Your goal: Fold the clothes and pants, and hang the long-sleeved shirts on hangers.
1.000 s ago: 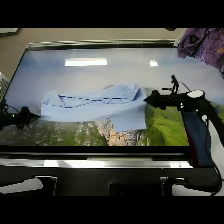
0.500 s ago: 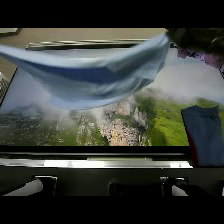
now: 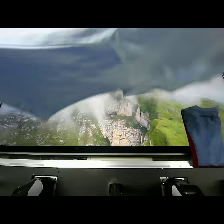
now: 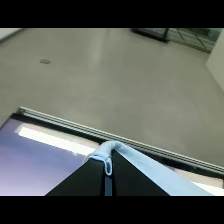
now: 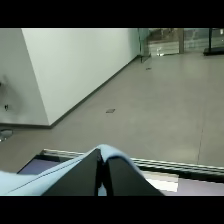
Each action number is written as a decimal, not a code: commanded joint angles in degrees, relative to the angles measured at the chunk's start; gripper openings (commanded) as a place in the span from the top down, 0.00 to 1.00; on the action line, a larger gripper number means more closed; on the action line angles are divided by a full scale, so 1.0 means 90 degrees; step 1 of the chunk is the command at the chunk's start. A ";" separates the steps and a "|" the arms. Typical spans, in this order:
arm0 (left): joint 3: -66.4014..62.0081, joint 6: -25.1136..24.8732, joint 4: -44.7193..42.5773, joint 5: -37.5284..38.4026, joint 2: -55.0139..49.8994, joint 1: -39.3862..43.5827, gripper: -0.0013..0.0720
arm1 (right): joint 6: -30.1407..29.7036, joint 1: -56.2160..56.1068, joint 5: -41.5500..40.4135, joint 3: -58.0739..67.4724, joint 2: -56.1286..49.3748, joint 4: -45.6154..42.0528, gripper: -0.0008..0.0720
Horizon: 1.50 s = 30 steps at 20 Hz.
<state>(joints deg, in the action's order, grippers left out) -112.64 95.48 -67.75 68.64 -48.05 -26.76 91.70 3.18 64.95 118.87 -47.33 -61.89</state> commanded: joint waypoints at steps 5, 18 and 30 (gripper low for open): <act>0.0102 -0.0240 -0.0299 0.0515 -0.0330 0.0007 0.96 | 0.1307 -0.0005 0.1003 0.0032 -0.0498 -0.0408 0.95; 0.0138 -0.0877 -0.0427 -0.0814 -0.6494 0.1651 0.96 | 0.0687 -0.0274 0.0010 -0.1015 -0.6142 -0.0367 0.95; 0.0126 -0.0896 -0.0427 -0.0328 -0.7235 0.1630 0.96 | 0.0712 -0.0627 0.0005 -0.1013 -0.7174 -0.0639 0.95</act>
<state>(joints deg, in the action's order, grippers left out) -111.48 87.46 -71.61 57.82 -112.71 -11.49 96.95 -2.28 59.37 109.78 -111.37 -66.08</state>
